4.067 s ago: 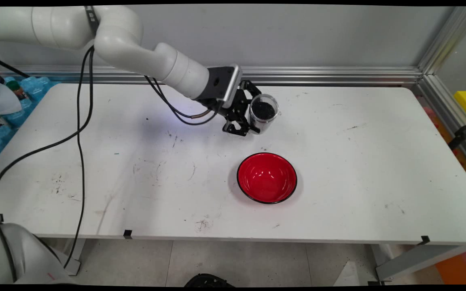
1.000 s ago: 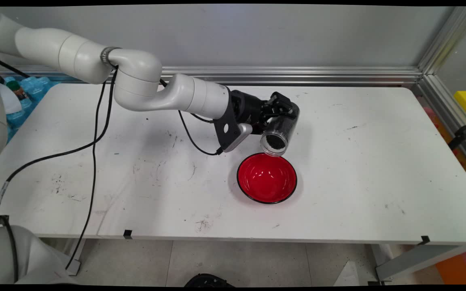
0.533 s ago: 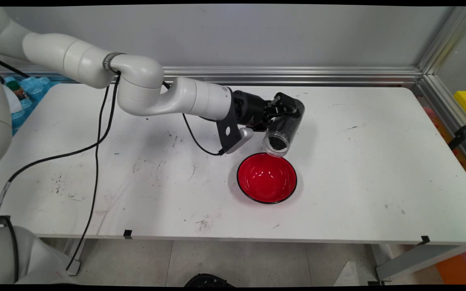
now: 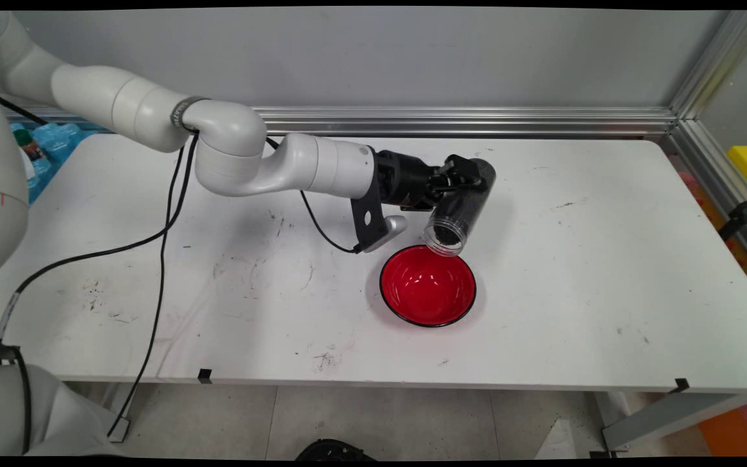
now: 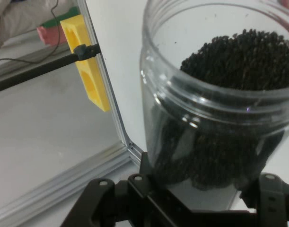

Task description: Pour the black seasoning powder in the red bowl

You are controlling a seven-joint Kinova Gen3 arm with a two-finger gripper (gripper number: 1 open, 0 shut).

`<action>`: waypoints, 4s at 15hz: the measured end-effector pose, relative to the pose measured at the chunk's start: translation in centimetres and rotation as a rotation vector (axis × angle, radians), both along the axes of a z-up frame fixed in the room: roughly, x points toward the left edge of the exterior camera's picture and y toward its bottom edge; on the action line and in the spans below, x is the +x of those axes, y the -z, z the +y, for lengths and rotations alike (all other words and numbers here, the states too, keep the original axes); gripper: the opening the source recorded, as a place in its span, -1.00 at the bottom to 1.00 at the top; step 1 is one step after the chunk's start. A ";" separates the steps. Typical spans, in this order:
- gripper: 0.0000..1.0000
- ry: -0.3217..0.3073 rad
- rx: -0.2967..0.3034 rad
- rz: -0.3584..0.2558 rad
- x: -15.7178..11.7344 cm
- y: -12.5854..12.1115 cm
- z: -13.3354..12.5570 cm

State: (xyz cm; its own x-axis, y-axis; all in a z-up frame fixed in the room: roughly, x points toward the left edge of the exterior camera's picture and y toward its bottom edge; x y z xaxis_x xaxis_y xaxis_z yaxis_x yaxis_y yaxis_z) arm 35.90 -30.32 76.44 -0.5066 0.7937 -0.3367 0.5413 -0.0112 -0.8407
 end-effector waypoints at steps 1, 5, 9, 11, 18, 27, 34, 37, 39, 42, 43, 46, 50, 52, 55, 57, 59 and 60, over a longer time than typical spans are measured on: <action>-1.00 0.005 -0.010 -0.001 -0.1 0.1 0.0; -1.00 0.015 -0.039 -0.004 -0.4 0.6 -0.3; -1.00 0.019 -0.066 -0.009 -0.6 1.0 -0.4; -1.00 0.024 -0.079 -0.014 -0.6 1.2 -0.4; -1.00 0.043 -0.125 -0.041 -0.2 1.6 -0.1; -1.00 0.071 -0.190 -0.058 0.4 0.3 0.1; -1.00 0.106 -0.250 -0.060 -0.1 -0.2 0.0; -1.00 0.117 -0.267 -0.060 -0.5 -0.1 0.0; -1.00 0.120 -0.275 -0.059 -0.6 0.0 -0.1; -1.00 0.127 -0.287 -0.058 -1.0 0.1 -0.2; -1.00 0.128 -0.290 -0.058 -1.0 0.2 -0.2; -1.00 0.134 -0.299 -0.060 -1.2 0.5 -0.3; -1.00 0.144 -0.301 -0.067 -1.3 1.1 -0.1; -1.00 0.150 -0.300 -0.072 -1.2 1.5 -0.1; -1.00 0.156 -0.301 -0.080 -1.2 1.9 0.0; -1.00 0.161 -0.303 -0.084 -1.1 2.1 0.1; -1.00 0.166 -0.306 -0.088 -1.0 2.3 0.2; -1.00 0.168 -0.308 -0.090 -0.9 2.3 0.2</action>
